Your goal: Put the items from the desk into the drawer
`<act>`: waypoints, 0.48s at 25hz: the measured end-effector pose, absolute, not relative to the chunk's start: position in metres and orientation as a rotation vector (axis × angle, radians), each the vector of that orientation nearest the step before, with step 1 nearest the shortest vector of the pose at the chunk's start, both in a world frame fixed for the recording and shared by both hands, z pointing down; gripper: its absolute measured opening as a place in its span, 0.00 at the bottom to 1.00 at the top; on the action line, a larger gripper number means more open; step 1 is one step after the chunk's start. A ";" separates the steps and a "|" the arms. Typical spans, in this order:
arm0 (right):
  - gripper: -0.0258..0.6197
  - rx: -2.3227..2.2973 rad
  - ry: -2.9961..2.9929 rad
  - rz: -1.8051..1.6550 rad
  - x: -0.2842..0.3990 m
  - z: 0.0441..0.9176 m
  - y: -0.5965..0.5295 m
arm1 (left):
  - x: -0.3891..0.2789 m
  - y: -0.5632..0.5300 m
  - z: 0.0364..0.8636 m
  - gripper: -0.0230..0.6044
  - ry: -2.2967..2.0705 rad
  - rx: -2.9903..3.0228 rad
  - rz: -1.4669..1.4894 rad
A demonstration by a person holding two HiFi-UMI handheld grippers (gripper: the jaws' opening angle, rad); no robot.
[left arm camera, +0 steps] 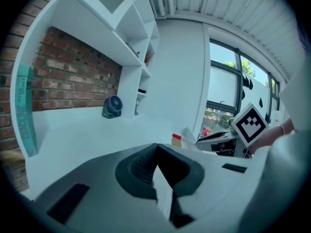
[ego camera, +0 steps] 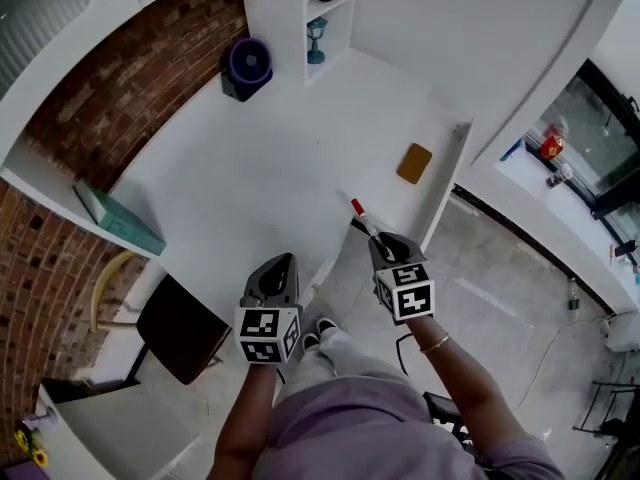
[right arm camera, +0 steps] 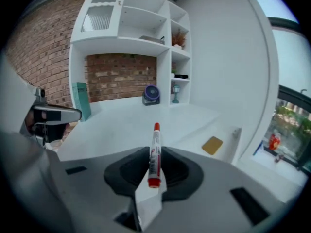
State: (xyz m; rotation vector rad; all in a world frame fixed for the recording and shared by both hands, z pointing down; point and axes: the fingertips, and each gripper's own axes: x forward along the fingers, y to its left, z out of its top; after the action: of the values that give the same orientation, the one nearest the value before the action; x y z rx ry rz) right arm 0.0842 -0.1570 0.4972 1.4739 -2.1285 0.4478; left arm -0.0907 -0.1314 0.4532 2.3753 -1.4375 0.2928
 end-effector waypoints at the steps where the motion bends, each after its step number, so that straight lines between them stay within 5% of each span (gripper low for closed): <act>1: 0.16 1.504 -2.111 0.460 0.093 0.497 -0.154 | -0.084 -0.132 0.453 0.03 -1.415 2.391 0.297; 12: 0.16 1.697 -1.931 0.536 0.153 0.507 -0.137 | -0.041 -0.137 0.450 0.03 -1.243 2.486 0.329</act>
State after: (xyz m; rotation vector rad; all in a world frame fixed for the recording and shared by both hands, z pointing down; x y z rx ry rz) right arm 0.1526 -0.1373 0.5068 1.6973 -1.9308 0.5359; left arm -0.0408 -0.1365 0.4502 2.4863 -1.2428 0.3289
